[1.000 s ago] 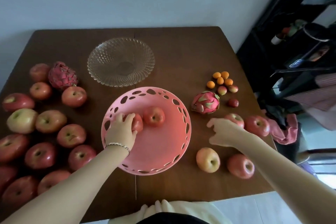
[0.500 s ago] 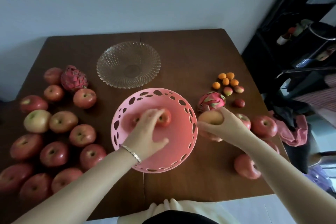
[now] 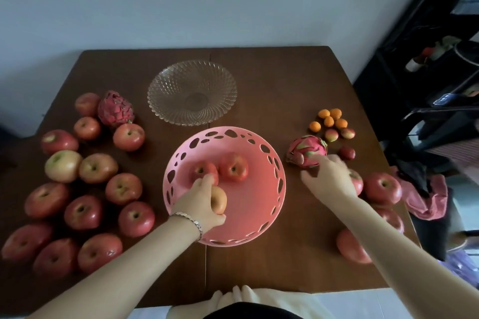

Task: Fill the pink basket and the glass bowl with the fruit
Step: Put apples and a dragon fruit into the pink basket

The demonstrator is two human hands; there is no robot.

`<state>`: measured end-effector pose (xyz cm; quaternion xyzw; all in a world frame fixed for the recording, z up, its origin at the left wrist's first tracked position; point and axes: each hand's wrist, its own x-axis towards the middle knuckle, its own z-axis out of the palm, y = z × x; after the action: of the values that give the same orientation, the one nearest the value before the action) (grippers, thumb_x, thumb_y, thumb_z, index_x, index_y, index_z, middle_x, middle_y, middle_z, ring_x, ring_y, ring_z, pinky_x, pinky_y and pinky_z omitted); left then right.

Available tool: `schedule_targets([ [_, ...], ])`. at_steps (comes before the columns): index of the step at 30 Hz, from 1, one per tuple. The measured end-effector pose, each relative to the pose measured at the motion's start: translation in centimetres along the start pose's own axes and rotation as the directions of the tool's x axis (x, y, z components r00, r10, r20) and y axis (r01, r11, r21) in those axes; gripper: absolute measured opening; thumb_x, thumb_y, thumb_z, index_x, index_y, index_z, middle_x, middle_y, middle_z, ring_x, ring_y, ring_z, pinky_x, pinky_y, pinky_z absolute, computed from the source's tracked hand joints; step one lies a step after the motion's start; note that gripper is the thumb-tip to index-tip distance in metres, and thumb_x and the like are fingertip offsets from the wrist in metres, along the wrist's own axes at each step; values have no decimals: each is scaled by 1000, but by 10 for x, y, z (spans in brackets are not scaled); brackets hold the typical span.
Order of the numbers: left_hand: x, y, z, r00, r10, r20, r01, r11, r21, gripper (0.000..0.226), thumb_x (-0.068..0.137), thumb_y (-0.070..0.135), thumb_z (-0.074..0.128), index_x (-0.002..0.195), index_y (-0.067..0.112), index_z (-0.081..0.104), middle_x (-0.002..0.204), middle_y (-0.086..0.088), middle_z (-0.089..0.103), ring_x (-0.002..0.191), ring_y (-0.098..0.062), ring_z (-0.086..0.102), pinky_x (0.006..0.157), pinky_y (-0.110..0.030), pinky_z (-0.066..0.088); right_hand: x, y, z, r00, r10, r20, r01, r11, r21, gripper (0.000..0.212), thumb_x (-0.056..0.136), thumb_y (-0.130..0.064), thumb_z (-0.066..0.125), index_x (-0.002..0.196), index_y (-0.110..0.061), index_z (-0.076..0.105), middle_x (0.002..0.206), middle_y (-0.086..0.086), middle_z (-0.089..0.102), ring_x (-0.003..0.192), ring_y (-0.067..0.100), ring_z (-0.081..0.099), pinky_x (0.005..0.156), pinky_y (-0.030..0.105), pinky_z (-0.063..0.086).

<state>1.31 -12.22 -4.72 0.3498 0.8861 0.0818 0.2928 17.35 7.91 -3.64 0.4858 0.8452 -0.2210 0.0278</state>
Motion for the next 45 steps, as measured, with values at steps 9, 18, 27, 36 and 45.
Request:
schedule_targets([
  [9, 8, -5, 24, 993, -91, 81, 74, 978, 194, 72, 78, 33, 70, 137, 30, 29, 126, -6, 31, 116, -28, 44, 95, -37, 46, 36, 77, 30, 955, 283, 94, -219, 879, -424, 81, 83, -22, 63, 145, -17, 13, 143, 27, 24, 132, 38, 27, 109, 38, 29],
  [18, 6, -16, 28, 994, -106, 16, 107, 994, -18, 66, 75, 37, 69, 134, 35, 39, 123, -6, 40, 113, -27, 51, 99, -35, 45, 2, 14, -7, 994, 7, -113, 19, 974, 226, 78, 63, -29, 80, 129, -27, 39, 122, 11, 32, 91, 29, 53, 78, 32, 51],
  [27, 7, -12, 23, 979, -200, -27, 191, 961, -198, 106, 65, 27, 82, 143, 23, 10, 137, -9, 27, 125, -29, 42, 101, -37, 41, -17, -80, 71, 853, -337, 399, 413, 903, -119, 84, 68, -21, 76, 136, -29, 28, 130, 10, 29, 111, 32, 47, 75, 37, 46],
  [36, 13, -14, 25, 985, -172, 8, 169, 954, -248, 121, 63, 31, 82, 148, 31, -5, 136, -10, 36, 125, -28, 43, 102, -35, 38, -22, -82, 85, 871, -258, 418, 352, 921, -167, 77, 70, -16, 78, 131, -13, 30, 132, 11, 31, 120, 31, 40, 84, 41, 47],
  [45, 10, 1, 36, 975, -217, -40, 209, 967, -147, 114, 76, 36, 73, 146, 25, -16, 140, -17, 26, 112, -30, 54, 93, -34, 47, -24, -80, 86, 871, -239, 429, 328, 933, -147, 88, 70, -18, 80, 137, -13, 23, 135, 11, 28, 121, 31, 44, 90, 42, 46],
])
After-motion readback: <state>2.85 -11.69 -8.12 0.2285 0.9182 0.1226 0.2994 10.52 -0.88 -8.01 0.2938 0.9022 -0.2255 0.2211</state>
